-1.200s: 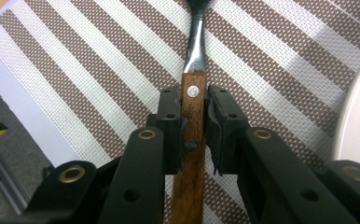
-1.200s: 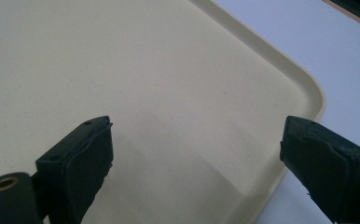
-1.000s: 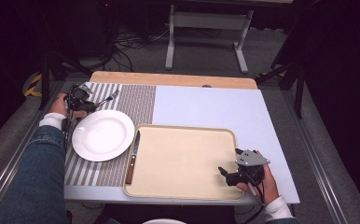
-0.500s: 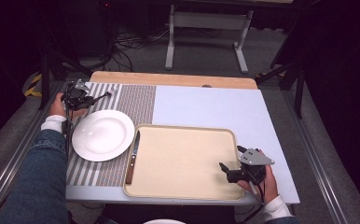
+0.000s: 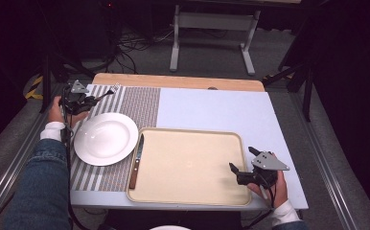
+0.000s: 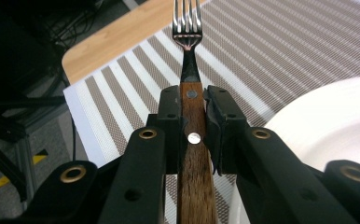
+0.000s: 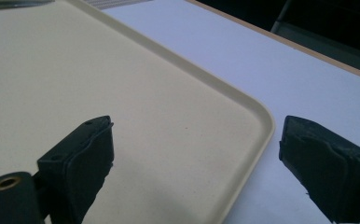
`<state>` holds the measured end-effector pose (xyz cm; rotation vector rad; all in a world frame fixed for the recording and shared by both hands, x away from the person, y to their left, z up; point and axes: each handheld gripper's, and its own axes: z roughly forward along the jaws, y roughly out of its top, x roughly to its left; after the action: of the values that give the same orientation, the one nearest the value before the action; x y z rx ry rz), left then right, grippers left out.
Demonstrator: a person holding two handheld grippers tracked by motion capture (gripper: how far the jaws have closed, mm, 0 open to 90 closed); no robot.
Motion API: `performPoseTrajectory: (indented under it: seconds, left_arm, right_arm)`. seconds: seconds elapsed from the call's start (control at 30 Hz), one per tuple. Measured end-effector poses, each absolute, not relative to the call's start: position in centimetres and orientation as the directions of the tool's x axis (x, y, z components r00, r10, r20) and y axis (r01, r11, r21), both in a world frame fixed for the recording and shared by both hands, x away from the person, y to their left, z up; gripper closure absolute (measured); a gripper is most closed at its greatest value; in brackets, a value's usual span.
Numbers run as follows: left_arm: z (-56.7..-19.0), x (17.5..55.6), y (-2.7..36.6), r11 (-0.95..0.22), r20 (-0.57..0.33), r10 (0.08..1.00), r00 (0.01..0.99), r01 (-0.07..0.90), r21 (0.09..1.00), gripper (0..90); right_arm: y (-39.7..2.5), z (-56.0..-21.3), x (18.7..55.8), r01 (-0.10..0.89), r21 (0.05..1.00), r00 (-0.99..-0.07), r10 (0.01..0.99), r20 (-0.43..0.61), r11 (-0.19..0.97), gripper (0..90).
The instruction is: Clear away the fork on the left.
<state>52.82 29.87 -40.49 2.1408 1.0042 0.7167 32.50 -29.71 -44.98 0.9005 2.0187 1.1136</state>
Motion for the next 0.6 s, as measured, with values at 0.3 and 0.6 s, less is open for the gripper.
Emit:
performPoseTrajectory:
  seconds: [0.3,0.6]
  left_arm:
    - [-39.1,50.7,28.6,-0.493,0.213,0.796,0.567,0.402,0.772,76.7]
    - [-38.0,48.7,27.0,-0.517,0.250,0.764,0.595,0.333,0.789,76.7]
  right_arm:
    - [-29.8,-44.6,32.3,0.231,0.896,-0.542,0.815,-0.206,0.380,10.9]
    - [-29.7,-44.3,31.9,0.213,0.904,-0.537,0.817,-0.209,0.370,11.2]
